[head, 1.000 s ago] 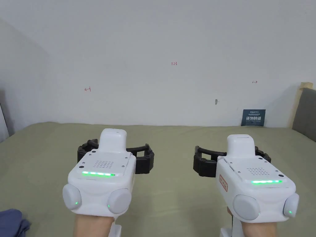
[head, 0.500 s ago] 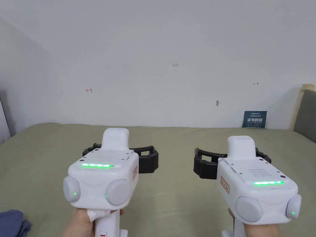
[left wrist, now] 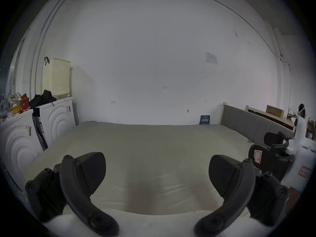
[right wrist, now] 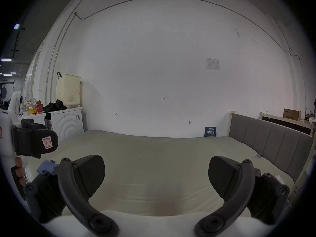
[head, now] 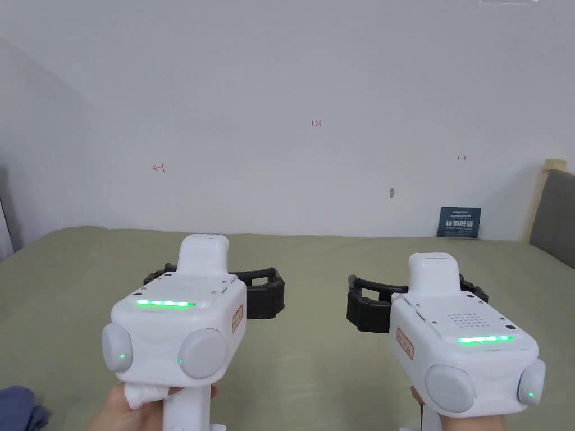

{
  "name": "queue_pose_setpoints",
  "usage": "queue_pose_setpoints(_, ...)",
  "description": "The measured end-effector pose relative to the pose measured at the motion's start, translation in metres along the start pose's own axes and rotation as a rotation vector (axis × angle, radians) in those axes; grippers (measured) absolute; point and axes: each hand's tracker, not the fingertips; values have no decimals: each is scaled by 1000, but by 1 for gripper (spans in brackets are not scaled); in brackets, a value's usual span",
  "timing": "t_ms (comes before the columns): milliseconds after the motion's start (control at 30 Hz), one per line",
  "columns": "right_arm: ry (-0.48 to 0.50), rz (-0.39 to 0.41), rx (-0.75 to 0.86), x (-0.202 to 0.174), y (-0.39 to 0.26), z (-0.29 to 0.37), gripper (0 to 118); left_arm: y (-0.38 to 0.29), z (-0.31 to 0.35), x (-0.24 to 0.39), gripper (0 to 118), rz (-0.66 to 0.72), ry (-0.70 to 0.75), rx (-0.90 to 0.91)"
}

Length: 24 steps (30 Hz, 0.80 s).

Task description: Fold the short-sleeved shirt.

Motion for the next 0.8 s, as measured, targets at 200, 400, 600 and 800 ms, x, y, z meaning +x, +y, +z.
queue_pose_setpoints(200, 4, -7, -2, 0, -1, 1, 118, 0, -2, 4, 118, 4, -14, -20)
queue_pose_setpoints(400, 3, -10, -4, 2, -2, 0, 118, -2, -3, 10, 118, -24, 15, -13)
queue_pose_setpoints(600, 4, -14, -7, 1, -4, -1, 118, -1, -4, 11, 118, -18, 58, -21)
queue_pose_setpoints(800, 5, -14, -8, 0, -4, -1, 118, 0, -2, 10, 118, -30, 57, -23)
